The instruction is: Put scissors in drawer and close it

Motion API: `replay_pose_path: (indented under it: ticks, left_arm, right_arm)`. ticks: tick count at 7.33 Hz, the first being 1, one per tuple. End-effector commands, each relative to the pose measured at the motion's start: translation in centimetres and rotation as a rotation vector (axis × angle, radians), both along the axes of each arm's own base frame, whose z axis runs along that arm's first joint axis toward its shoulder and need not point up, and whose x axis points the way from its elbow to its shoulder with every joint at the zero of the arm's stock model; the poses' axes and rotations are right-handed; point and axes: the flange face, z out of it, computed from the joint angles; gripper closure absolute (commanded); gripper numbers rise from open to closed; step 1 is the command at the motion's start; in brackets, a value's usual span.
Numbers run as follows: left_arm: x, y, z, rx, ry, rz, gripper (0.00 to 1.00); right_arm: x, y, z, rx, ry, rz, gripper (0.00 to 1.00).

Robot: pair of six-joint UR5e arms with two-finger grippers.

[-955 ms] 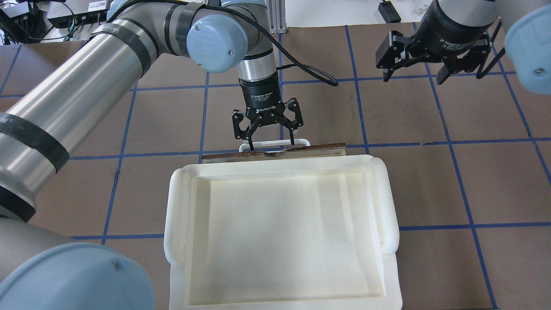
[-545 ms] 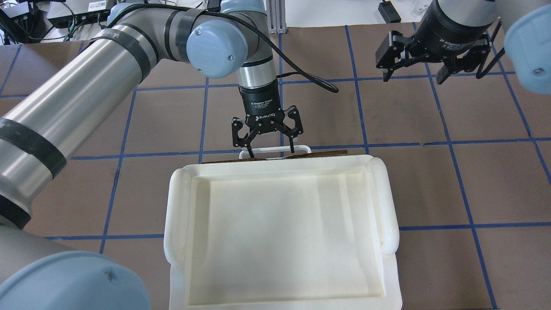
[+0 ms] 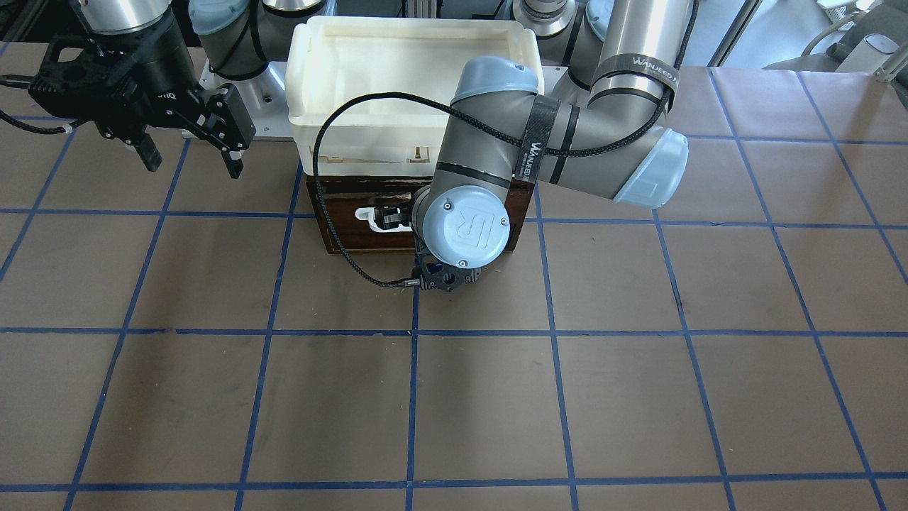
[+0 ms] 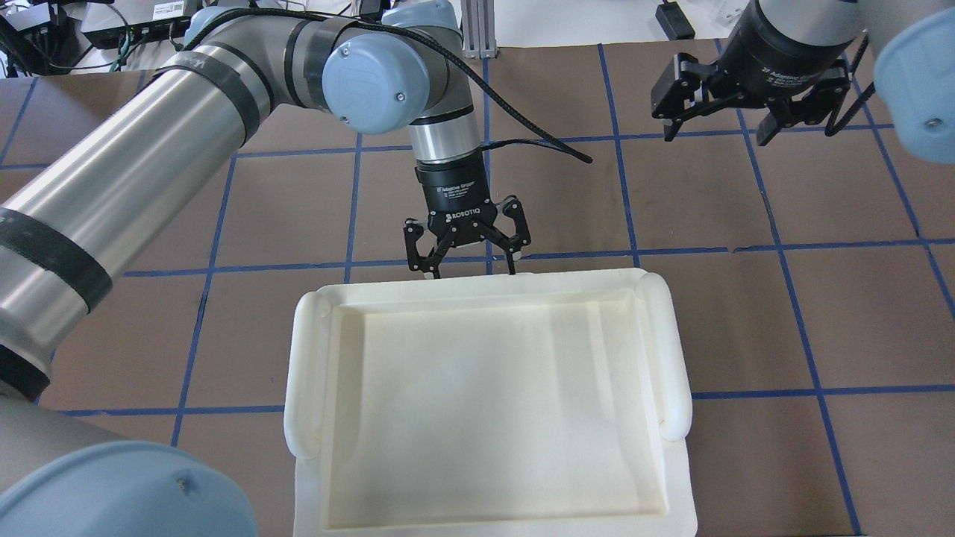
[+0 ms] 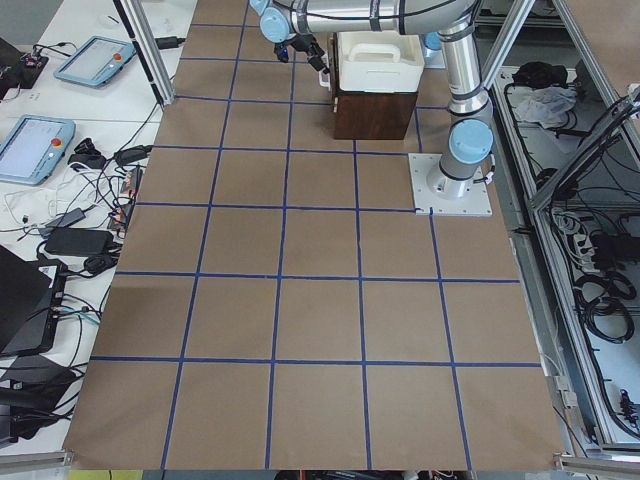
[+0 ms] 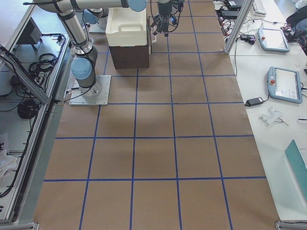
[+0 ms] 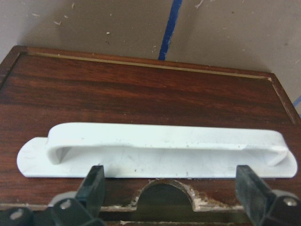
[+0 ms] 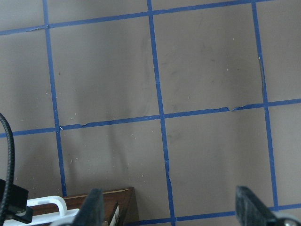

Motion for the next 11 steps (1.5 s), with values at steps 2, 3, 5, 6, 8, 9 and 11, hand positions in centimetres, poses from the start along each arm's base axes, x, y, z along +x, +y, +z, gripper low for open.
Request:
replay_pose_path:
  ticks: [2, 3, 5, 6, 8, 9, 11]
  left_arm:
    - [0.0, 0.3, -0.1, 0.035, 0.007, 0.015, 0.0]
    - [0.1, 0.4, -0.1, 0.037, 0.007, 0.016, 0.0]
    - [0.0, 1.1, -1.3, 0.078, -0.003, 0.013, 0.0]
    - [0.0, 1.2, -1.5, 0.086, 0.005, 0.023, 0.0]
    - [-0.2, 1.3, -1.5, 0.095, 0.029, 0.038, 0.0]
    - [-0.3, 1.4, -1.5, 0.099, 0.031, 0.04, 0.0]
    - [-0.2, 1.4, -1.2, 0.094, 0.025, 0.034, 0.0]
  right_arm:
    - [0.0, 0.0, 0.0, 0.0, 0.001, 0.0, 0.0]
    - [0.0, 0.0, 0.0, 0.0, 0.0, 0.0, 0.0]
    - [0.0, 0.0, -0.1, 0.003, 0.0, 0.0, 0.0]
    - [0.0, 0.0, 0.0, 0.0, 0.001, 0.0, 0.0]
    - [0.0, 0.0, -0.1, 0.003, 0.0, 0.0, 0.0]
    - [0.0, 0.0, -0.1, 0.002, 0.0, 0.0, 0.0]
    - [0.0, 0.0, -0.1, 0.003, 0.0, 0.0, 0.0]
